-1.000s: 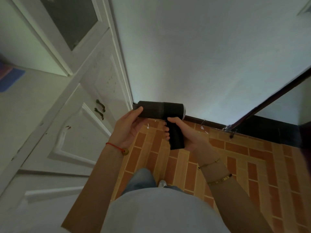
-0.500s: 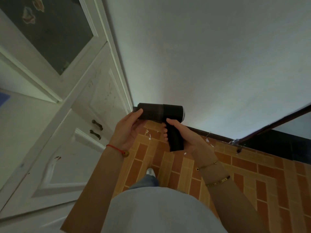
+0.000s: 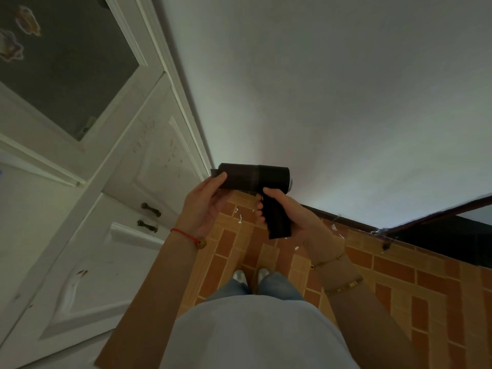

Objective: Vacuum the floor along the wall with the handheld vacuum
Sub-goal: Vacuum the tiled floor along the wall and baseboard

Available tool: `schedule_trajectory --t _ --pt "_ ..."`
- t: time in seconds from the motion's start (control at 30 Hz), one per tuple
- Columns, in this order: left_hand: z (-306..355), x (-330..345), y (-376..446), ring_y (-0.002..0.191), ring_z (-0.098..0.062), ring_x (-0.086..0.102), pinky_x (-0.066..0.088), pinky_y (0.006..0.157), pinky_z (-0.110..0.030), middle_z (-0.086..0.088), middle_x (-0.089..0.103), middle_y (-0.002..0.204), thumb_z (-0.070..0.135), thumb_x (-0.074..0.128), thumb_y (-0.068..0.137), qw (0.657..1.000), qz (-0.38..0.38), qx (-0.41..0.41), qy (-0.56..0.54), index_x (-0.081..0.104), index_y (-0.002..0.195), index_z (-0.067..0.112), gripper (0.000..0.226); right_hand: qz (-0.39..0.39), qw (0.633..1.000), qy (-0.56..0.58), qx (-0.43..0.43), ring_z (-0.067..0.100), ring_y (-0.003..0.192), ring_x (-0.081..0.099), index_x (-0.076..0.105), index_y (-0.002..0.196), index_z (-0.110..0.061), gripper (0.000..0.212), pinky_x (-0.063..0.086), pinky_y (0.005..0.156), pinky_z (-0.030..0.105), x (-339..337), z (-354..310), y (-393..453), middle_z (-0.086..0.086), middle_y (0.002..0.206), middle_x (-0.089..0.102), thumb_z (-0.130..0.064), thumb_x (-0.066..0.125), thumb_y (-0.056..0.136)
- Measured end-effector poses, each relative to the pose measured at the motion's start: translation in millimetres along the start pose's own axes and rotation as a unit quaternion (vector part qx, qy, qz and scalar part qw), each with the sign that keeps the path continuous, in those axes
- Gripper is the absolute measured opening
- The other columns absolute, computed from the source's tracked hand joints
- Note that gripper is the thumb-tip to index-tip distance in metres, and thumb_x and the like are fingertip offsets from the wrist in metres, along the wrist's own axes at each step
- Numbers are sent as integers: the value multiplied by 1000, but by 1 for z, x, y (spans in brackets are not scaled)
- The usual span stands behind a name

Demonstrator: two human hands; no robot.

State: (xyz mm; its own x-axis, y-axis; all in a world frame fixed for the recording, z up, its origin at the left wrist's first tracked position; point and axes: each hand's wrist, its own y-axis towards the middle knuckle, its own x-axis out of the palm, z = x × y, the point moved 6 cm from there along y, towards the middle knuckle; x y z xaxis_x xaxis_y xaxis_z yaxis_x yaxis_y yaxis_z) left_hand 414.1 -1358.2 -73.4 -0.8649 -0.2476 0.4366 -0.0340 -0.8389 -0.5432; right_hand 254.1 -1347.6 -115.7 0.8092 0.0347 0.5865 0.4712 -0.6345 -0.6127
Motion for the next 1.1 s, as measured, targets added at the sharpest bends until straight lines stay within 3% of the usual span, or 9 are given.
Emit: schedule_trajectory --t 0.23,0.5,0.63,0.73,0.83,0.97,1.03,1.1 --pt "-5 18 2 82 -16 75 58 64 -24 -12 74 99 17 59 95 999 29 12 -34 64 118 3 27 -22 1000 -1 18 14 67 61 70 77 -14 15 52 63 24 -10 -22 0 2 74 62 -28 66 82" --pt "-12 16 14 88 -18 74 59 70 -26 -18 70 113 20 62 92 998 48 27 -26 61 125 0 39 -15 999 -6 31 14 63 60 63 82 -12 14 53 62 25 -16 -25 5 2 70 60 -26 67 82" --pt "-14 8 27 98 -17 73 59 76 -23 -15 71 115 17 59 96 999 36 38 5 61 125 0 34 27 998 -35 38 13 56 57 62 83 -11 18 51 56 24 -24 -26 10 4 67 61 -28 63 89" --pt "-21 -6 45 93 -7 73 59 80 -23 -6 72 110 23 59 96 993 52 44 99 63 119 11 26 57 996 -49 48 14 55 55 61 84 -12 21 48 56 26 -34 -22 24 5 67 60 -32 66 87" --pt "-32 -27 75 90 -3 71 57 87 -26 7 71 101 36 57 98 958 80 66 268 64 117 21 25 122 987 -99 24 17 56 58 60 89 -10 27 50 60 30 -51 -22 44 7 65 62 -35 70 85" --pt "-50 -51 122 82 9 55 37 69 1 8 63 103 38 48 102 880 97 90 456 63 127 16 36 179 961 -209 -32 13 51 61 60 82 -11 23 54 54 22 -69 -25 78 1 57 64 -32 65 90" --pt "-65 -67 147 82 3 56 38 74 -7 1 65 106 37 48 102 853 102 96 503 64 124 14 35 183 949 -249 -67 8 44 59 58 78 -13 21 52 49 17 -81 -22 102 -5 51 63 -28 61 93" --pt "-85 -86 175 97 -17 64 41 87 -21 -9 69 114 42 50 100 835 103 101 531 65 120 11 40 187 936 -285 -89 6 43 57 57 76 -15 20 51 48 15 -98 -13 132 -7 48 62 -25 61 94"
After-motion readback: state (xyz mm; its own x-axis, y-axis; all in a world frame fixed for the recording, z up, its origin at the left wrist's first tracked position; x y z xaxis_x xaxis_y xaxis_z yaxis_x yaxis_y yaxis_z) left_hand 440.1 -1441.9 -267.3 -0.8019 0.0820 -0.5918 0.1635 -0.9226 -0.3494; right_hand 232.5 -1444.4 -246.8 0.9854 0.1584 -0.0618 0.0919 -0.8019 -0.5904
